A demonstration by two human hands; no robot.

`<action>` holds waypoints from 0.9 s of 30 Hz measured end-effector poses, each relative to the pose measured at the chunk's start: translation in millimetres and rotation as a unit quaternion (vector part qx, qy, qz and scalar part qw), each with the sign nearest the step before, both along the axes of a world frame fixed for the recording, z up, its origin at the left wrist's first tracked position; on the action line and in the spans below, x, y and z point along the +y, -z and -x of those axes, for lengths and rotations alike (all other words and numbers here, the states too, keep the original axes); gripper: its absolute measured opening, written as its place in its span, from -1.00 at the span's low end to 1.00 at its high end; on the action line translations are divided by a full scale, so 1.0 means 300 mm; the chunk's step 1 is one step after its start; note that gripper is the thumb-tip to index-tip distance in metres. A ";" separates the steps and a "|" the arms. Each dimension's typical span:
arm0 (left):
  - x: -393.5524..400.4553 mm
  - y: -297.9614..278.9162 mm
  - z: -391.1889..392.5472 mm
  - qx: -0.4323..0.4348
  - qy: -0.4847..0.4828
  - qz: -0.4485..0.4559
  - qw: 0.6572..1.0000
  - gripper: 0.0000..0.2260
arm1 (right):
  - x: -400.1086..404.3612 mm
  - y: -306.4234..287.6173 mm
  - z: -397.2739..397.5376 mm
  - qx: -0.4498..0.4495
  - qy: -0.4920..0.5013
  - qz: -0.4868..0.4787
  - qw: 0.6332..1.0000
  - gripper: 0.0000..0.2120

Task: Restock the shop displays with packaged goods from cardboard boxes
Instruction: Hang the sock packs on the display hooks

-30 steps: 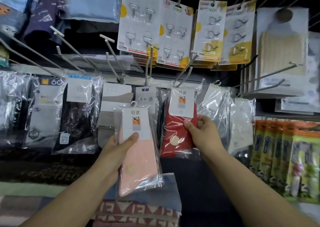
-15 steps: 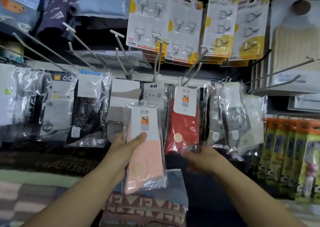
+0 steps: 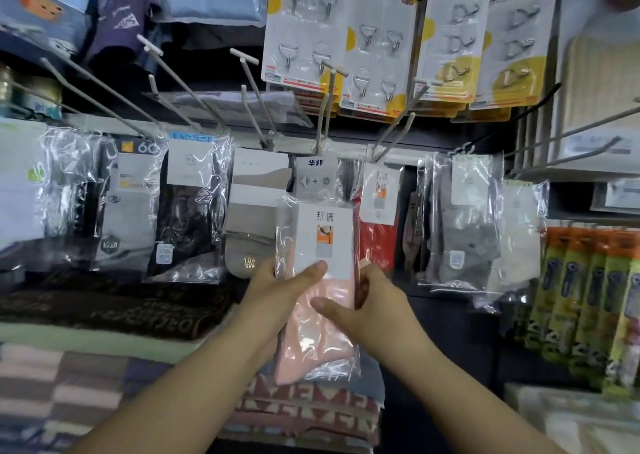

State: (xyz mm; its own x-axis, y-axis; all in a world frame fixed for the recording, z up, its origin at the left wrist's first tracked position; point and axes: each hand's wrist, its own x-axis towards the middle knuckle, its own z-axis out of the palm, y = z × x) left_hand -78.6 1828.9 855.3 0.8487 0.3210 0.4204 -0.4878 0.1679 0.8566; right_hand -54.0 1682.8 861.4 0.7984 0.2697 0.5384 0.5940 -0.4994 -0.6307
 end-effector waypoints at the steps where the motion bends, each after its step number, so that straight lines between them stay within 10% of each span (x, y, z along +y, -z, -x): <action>1: -0.002 -0.003 0.003 0.001 -0.004 -0.002 1.000 -0.68 | 0.006 0.002 -0.004 0.006 -0.004 -0.010 1.000 -0.56; 7: 0.031 0.005 0.005 0.013 -0.006 -0.028 1.000 -0.42 | -0.011 0.021 -0.050 0.040 -0.037 -0.077 0.996 -0.69; 17: 0.076 0.014 -0.043 0.010 -0.039 0.024 0.999 -0.79 | -0.131 -0.084 -0.113 0.003 -0.017 -0.307 0.952 -0.83; 27: 0.093 -0.013 -0.024 0.006 -0.046 0.029 0.999 -0.79 | -0.120 -0.193 -0.213 0.039 -0.026 -0.236 0.971 -0.77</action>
